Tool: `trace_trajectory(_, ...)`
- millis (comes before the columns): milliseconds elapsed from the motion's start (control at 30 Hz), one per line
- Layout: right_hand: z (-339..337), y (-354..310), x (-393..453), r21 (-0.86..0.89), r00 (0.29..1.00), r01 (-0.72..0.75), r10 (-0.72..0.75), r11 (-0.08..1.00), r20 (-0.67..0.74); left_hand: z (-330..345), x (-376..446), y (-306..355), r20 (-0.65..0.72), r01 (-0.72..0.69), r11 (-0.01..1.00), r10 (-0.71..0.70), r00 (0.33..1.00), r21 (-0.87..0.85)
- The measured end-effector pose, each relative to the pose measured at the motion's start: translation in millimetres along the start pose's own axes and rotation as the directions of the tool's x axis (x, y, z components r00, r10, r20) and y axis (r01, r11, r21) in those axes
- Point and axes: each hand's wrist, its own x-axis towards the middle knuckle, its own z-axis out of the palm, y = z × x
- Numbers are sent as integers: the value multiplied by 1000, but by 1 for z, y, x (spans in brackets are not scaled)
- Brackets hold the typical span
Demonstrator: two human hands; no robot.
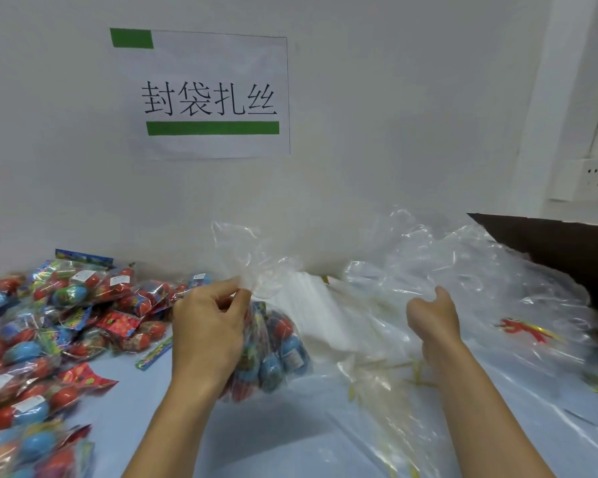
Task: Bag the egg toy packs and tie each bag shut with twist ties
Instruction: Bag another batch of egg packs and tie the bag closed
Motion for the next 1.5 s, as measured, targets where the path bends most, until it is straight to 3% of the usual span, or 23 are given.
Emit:
trace_trajectory(100, 3, 1, -2, -94, 998, 14, -20, 995, -67, -3, 1, -2, 1, -9, 1000, 9, 1000, 7)
trace_trajectory(167, 6, 0, -7, -277, 994, 65, -86, 959, -62, -3, 2, -3, -6, -8, 1000, 8, 1000, 4)
trace_trajectory(300, 19, 2, -22, -694, 986, 104, 20, 712, 168, -2, 0, -1, -9, 11, 1000, -11, 1000, -7)
trace_trajectory(400, 31, -1, -34, -826, 950, 238, 55, 512, 308, -2, 1, -1, 18, 25, 1000, -25, 1000, 10)
trace_trajectory(500, 39, 1, -36, -809, 911, 352, 26, 471, 411, -1, 1, -1, 29, 15, 1000, -16, 999, 18)
trace_trajectory(633, 36, 0, -34, -791, 925, 359, -74, 496, 373, -1, 0, 0, 44, 17, 1000, -18, 999, 19)
trace_trajectory(700, 34, -1, -33, -761, 941, 340, -194, 552, 279, -1, 0, 0, 55, 25, 1000, -25, 998, 14)
trace_trajectory(767, 36, -3, -31, -701, 909, 391, -370, 596, 192, -1, 0, -1, 62, 25, 1000, -26, 998, 9)
trace_trajectory(867, 46, -7, -19, -587, 841, 523, -486, 618, 238, 0, 1, -1, 59, 24, 1000, -23, 998, -13)
trace_trajectory(933, 55, -9, -8, -614, 853, 520, -397, 594, 338, 0, 1, 2, 61, 21, 1000, -20, 998, -13)
trace_trajectory(1000, 60, -5, 5, -713, 869, 490, -214, 501, 447, 0, 0, 4, 75, 16, 1000, -15, 997, -14)
trace_trajectory(1100, 56, 4, 21, -744, 811, 544, -13, 389, 585, -1, 1, 3, 87, 33, 999, -31, 996, -21)
trace_trajectory(1233, 47, -2, 49, -707, 861, 455, -65, 542, 505, 0, 0, 3, 88, 28, 999, -26, 996, -18)
trace_trajectory(1367, 41, -5, 67, -776, 891, 352, 66, 524, 449, 0, 0, 4, 97, 28, 999, -26, 995, -16)
trace_trajectory(1500, 38, -2, 80, -783, 908, 341, 31, 519, 417, 1, 0, 2, 107, 35, 999, -35, 994, -3)
